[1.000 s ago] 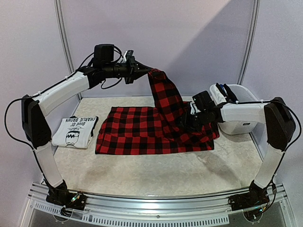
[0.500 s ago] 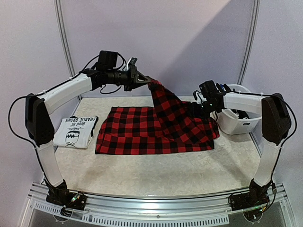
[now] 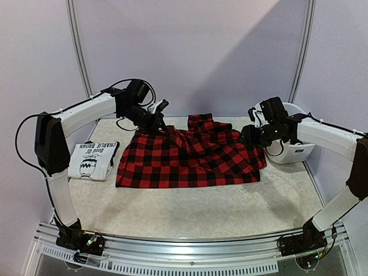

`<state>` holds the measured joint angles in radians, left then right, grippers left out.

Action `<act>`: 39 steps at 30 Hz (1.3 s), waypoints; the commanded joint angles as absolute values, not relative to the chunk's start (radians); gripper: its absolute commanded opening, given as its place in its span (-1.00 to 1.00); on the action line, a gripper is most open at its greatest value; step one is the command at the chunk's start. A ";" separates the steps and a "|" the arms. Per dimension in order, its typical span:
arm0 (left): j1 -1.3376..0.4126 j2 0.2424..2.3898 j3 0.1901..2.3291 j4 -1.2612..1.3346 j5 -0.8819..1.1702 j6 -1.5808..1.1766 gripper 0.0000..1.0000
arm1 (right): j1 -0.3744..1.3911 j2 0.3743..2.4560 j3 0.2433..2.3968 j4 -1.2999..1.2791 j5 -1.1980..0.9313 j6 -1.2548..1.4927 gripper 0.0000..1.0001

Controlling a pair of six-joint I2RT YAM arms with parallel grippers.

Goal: Fold and stack the mixed laundry pile
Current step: Fold the flattened shirt at the center of the board.

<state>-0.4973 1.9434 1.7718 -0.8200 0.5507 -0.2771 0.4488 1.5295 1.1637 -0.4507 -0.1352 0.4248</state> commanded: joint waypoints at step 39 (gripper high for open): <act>-0.312 1.803 1.399 -1.066 0.217 -0.331 -0.10 | 0.483 1.319 1.012 -0.535 -0.106 0.705 0.14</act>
<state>-0.3202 1.8511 1.4086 -1.0771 0.2897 -0.2993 0.4530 1.2709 0.9752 -0.4885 -0.1215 0.6811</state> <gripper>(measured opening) 0.299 0.569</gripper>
